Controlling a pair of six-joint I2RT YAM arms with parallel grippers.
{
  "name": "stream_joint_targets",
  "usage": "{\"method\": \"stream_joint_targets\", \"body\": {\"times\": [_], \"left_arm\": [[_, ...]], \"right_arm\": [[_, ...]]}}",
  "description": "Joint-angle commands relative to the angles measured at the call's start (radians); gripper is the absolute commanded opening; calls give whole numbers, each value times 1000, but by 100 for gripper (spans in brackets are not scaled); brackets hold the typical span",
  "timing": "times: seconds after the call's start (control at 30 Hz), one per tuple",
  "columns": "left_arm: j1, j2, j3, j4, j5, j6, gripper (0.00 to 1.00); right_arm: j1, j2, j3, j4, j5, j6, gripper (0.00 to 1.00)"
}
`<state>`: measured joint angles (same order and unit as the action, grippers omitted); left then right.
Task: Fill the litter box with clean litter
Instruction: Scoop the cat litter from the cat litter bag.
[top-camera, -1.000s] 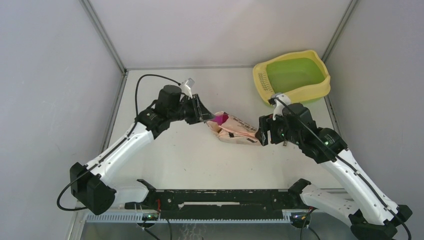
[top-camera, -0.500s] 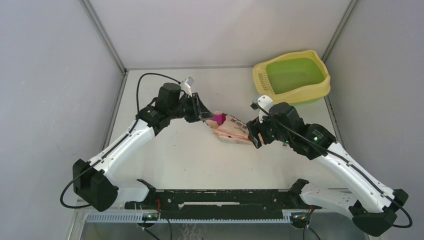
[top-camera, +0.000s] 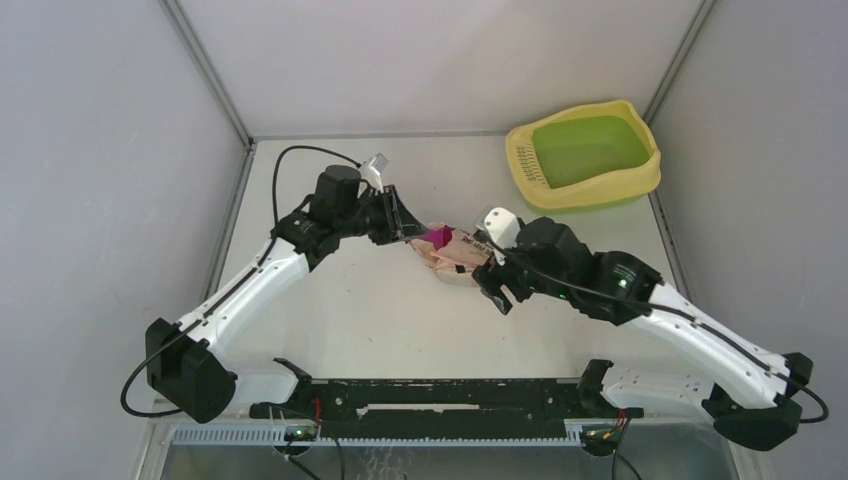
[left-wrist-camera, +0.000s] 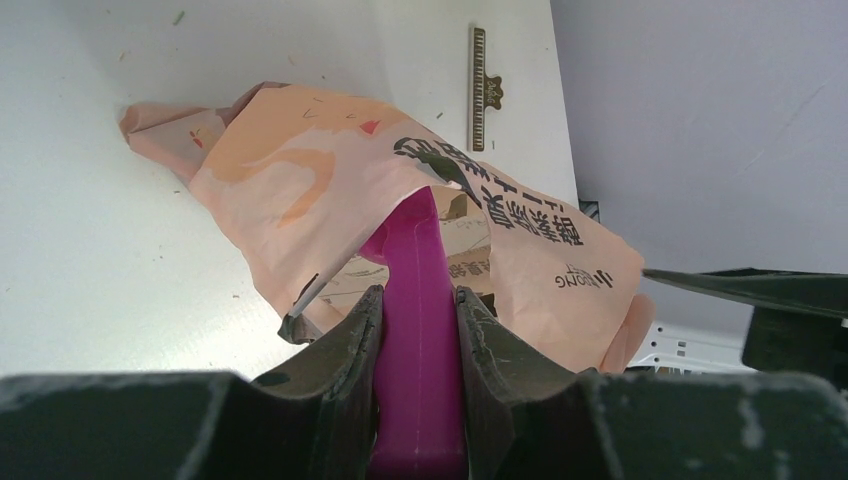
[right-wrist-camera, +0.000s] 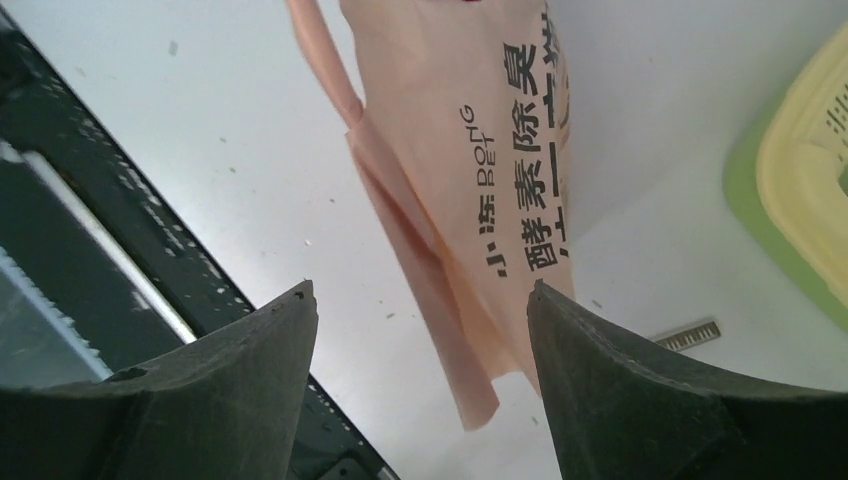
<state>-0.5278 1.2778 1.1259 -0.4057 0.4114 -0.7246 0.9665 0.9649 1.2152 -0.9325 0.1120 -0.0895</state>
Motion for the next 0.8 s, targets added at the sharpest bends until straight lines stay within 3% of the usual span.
{"method": "stream_joint_targets", "body": {"times": [0.0, 0.37, 0.4, 0.53, 0.57, 0.6, 0.77], "left_arm": [[9, -17, 71, 47, 20, 23, 0], [11, -14, 54, -37, -4, 61, 0], [11, -11, 51, -50, -11, 67, 0], [9, 4, 51, -124, -53, 103, 0], [9, 7, 53, -143, -70, 113, 0], [8, 10, 56, -162, -88, 123, 0], [-12, 43, 85, -232, -167, 160, 1]], "right_arm": [[16, 58, 18, 5, 136, -65, 84], [-82, 171, -16, 64, 185, -172, 82], [-97, 177, -29, 77, 172, -177, 78], [-146, 196, -46, 88, 106, -170, 14], [-149, 192, -47, 87, 95, -166, 6], [-144, 184, -52, 90, 93, -159, 0], [-63, 111, -86, 101, 99, -148, 0]]}}
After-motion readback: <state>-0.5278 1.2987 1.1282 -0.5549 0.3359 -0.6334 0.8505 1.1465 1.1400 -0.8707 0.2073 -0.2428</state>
